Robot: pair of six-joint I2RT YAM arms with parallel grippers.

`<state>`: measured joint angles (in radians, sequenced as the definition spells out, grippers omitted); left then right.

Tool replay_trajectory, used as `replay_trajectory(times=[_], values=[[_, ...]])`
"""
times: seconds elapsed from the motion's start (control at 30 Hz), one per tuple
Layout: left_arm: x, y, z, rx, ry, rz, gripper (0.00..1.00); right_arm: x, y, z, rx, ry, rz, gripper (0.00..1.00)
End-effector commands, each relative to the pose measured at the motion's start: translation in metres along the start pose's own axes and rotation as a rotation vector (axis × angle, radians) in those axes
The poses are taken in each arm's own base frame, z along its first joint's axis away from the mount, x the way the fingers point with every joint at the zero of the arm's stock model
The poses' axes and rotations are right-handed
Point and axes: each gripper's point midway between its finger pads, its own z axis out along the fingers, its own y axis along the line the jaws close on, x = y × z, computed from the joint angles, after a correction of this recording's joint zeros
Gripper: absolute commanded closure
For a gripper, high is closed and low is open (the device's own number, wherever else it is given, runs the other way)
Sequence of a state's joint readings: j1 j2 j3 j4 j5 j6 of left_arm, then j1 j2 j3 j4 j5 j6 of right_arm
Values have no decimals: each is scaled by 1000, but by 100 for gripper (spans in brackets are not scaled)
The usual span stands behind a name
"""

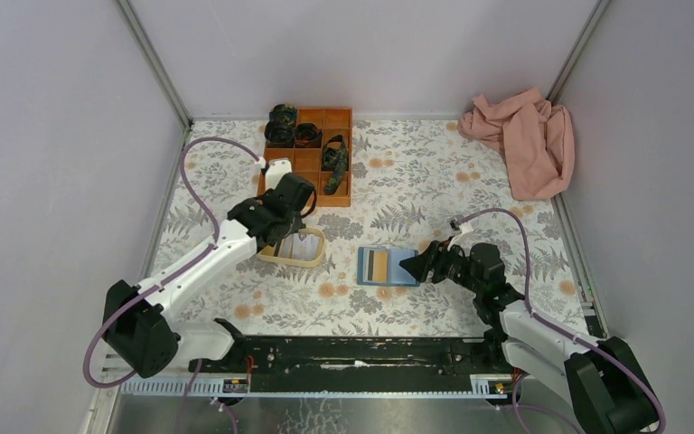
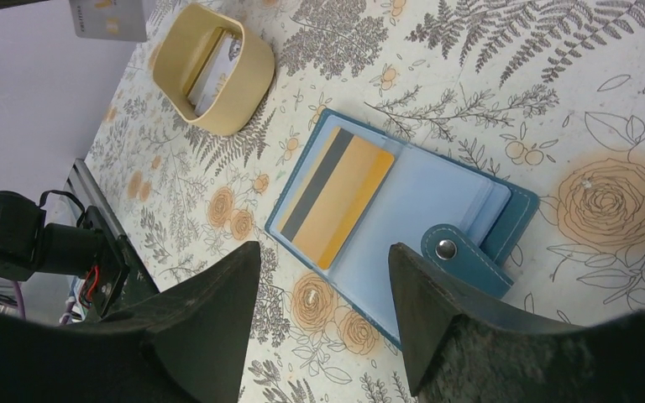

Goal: Take the credit cards out of the card holder

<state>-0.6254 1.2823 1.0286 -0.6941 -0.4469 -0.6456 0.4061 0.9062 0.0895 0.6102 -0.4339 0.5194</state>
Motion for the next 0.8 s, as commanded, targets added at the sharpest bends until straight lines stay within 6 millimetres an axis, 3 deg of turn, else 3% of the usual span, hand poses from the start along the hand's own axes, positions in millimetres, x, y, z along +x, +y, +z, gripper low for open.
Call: replay_trajectory(times=[0.0,0.27,0.53,0.77], values=[[-16,47,-12,-254,-50,25,100,-21,9,4,-14,-44,-41,35],[-3,76,-3,-502,5,167,100,-20,7,6,-8,-31,-35,35],[2,63,9,-501,21,255,100,-17,2,7,10,-24,-30,35],[16,62,21,-532,62,334,100,-13,0,9,12,-9,-23,36]])
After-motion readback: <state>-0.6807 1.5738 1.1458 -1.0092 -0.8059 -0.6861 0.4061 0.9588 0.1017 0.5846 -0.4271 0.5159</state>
